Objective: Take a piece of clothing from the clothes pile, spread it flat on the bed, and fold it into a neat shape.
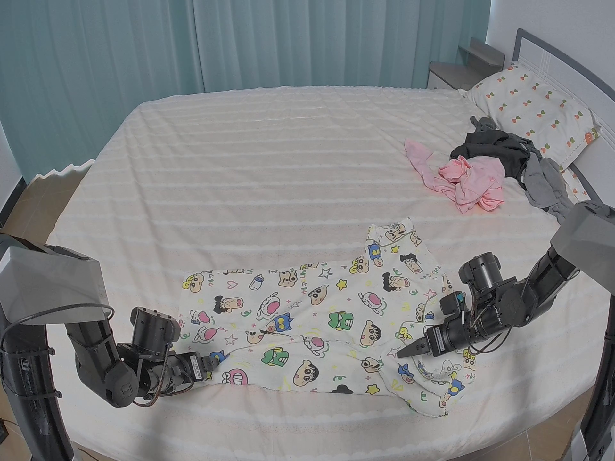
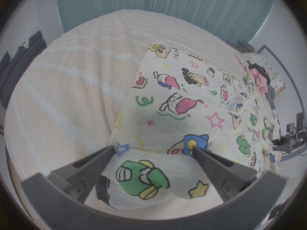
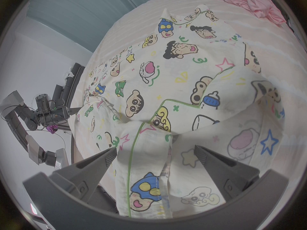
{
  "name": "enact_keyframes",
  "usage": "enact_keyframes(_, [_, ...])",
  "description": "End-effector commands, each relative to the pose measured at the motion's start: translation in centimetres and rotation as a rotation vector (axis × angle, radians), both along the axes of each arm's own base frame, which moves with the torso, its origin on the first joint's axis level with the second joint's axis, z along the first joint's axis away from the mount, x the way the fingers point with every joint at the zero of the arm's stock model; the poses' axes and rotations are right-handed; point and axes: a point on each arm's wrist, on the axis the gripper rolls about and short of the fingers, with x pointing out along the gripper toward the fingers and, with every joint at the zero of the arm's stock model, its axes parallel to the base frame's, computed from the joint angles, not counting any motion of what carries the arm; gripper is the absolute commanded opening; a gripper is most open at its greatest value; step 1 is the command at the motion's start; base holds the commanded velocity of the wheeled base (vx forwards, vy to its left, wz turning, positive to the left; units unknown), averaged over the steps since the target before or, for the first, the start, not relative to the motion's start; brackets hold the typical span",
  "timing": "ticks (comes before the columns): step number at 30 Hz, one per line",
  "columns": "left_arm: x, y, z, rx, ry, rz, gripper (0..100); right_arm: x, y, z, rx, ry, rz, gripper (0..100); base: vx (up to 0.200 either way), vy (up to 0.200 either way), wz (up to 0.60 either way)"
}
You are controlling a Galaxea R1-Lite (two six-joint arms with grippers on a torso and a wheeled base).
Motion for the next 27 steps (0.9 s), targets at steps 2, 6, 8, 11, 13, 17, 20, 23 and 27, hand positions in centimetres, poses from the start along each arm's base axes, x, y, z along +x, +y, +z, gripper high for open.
enact_keyframes(2, [0.0, 0.0, 0.4, -0.002, -0.016, 0.004, 100, -0.1, 0.1, -0.5, 0.001, 0.020, 0.005, 100, 0.000, 0.000, 0.00])
enact_keyframes(6, [0.0, 0.0, 0.3, -0.001, -0.011, 0.004, 100, -0.4, 0.0, -0.3, 0.007, 0.024, -0.001, 0, 0.000, 0.000, 0.00])
enact_keyframes(8, [0.0, 0.1, 0.3, -0.001, -0.010, 0.005, 100, -0.5, 0.0, -0.2, 0.012, 0.028, -0.009, 0, 0.000, 0.000, 0.00])
enact_keyframes(11, [0.0, 0.1, 0.3, -0.002, -0.009, 0.004, 100, -0.7, 0.0, 0.4, 0.040, 0.030, -0.013, 0, 0.000, 0.000, 0.00])
enact_keyframes(13, [0.0, 0.1, 0.2, 0.000, -0.008, 0.005, 100, -0.9, -0.1, 0.7, 0.045, 0.026, -0.014, 0, 0.000, 0.000, 0.00])
enact_keyframes(17, [-0.1, 0.1, 0.2, 0.000, -0.007, 0.005, 100, -1.2, -0.2, 1.4, 0.052, 0.007, -0.011, 0, 0.000, 0.000, 0.00])
enact_keyframes(20, [-0.1, 0.1, 0.2, -0.001, -0.007, 0.006, 100, -2.1, 0.2, 2.5, 0.058, -0.016, 0.010, 0, 0.000, 0.000, 0.00])
enact_keyframes(23, [-0.1, 0.1, 0.2, -0.001, -0.007, 0.005, 100, -3.2, 0.7, 3.1, 0.056, -0.034, 0.041, 0, 0.000, 0.000, 0.00])
enact_keyframes(27, [-0.1, 0.0, 0.2, -0.001, -0.007, 0.003, 100, -4.4, 2.3, 3.3, 0.045, -0.074, 0.099, 0, 0.000, 0.000, 0.00])
